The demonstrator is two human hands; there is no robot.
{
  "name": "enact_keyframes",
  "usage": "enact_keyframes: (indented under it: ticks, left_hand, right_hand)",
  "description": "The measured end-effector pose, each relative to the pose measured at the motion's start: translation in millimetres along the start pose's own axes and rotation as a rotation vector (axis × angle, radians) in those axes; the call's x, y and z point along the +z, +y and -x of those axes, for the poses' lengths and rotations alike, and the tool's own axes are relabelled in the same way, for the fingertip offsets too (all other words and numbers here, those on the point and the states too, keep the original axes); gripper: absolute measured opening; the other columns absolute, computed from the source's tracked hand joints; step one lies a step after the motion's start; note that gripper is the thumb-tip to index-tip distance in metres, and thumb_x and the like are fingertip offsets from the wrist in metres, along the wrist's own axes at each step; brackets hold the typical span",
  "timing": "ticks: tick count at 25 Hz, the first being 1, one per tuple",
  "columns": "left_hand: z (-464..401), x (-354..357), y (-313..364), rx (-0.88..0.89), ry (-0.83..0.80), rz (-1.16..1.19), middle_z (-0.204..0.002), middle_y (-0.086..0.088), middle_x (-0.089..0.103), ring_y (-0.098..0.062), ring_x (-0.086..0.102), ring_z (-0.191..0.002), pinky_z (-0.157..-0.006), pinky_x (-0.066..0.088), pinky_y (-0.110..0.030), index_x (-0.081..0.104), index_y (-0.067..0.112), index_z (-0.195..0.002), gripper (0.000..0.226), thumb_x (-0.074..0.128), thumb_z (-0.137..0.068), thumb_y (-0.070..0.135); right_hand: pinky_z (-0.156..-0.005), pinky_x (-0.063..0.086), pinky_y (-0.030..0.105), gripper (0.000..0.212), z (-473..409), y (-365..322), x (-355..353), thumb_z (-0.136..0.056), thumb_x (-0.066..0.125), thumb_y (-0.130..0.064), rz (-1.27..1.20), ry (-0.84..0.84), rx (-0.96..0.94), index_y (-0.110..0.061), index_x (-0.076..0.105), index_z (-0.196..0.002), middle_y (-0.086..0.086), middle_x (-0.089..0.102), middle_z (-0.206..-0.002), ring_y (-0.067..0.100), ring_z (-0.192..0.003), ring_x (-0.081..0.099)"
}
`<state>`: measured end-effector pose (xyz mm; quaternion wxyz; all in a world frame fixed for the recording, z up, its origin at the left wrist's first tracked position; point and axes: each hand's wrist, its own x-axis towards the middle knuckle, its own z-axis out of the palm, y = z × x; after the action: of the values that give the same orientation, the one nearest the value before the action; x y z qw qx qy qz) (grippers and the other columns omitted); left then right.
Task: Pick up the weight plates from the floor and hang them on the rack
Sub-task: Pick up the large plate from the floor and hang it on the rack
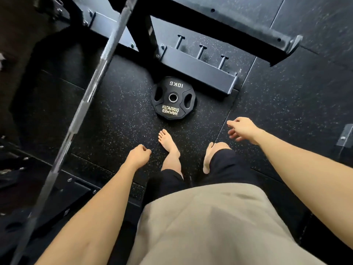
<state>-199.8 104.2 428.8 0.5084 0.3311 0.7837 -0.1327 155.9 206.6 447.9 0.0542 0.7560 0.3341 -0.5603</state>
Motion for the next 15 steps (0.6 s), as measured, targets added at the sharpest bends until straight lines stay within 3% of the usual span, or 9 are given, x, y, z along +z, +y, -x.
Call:
enact_keyframes:
  ticks: [3, 7, 12, 15]
  left_hand:
    - [-66.6, -31.7, 27.0, 0.003, 0.001, -0.041, -0.111, -0.014, 0.065, -0.031, 0.061, -0.1, -0.086, 0.05, -0.039, 0.055, 0.013, -0.109, 0.026, 0.047, -0.097, 0.035]
    - [-207.7, -38.3, 58.1, -0.022, 0.03, -0.016, -0.101, -0.012, 0.064, -0.03, 0.061, -0.093, -0.087, 0.053, -0.042, 0.054, 0.013, -0.103, 0.023, 0.046, -0.097, 0.034]
    - [-382.7, -15.0, 77.0, -0.024, 0.097, -0.043, -0.099, -0.011, 0.063, -0.028, 0.061, -0.088, -0.086, 0.055, -0.044, 0.051, 0.014, -0.104, 0.024, 0.042, -0.097, 0.035]
    - [-484.6, 3.5, 84.6, 0.004, 0.139, -0.108, -0.109, -0.019, 0.062, -0.037, 0.061, -0.095, -0.089, 0.053, -0.046, 0.047, 0.011, -0.107, 0.029, 0.042, -0.096, 0.038]
  right_hand:
    - [-0.054, 0.048, 0.03, 0.021, -52.4, -30.4, 16.2, -0.1, 0.05, -0.032, -0.11, 0.032, 0.064, -0.011, 0.053, -0.099, 0.011, 0.063, -0.081, 0.022, -0.062, 0.058]
    - [-0.052, 0.045, 0.03, 0.02, -185.7, -52.5, 61.6, -0.101, 0.048, -0.03, -0.154, 0.055, 0.13, -0.012, 0.053, -0.093, 0.009, 0.06, -0.075, 0.019, -0.059, 0.055]
    - [-0.06, 0.048, 0.032, 0.026, -355.3, -44.4, 130.5, -0.1, 0.048, -0.031, -0.126, 0.085, 0.16, -0.008, 0.056, -0.09, 0.013, 0.062, -0.081, 0.024, -0.069, 0.057]
    - [-0.07, 0.055, 0.042, 0.034, -446.1, -32.9, 173.8, -0.098, 0.047, -0.037, -0.113, 0.157, 0.172, -0.007, 0.055, -0.083, 0.017, 0.063, -0.08, 0.029, -0.073, 0.059]
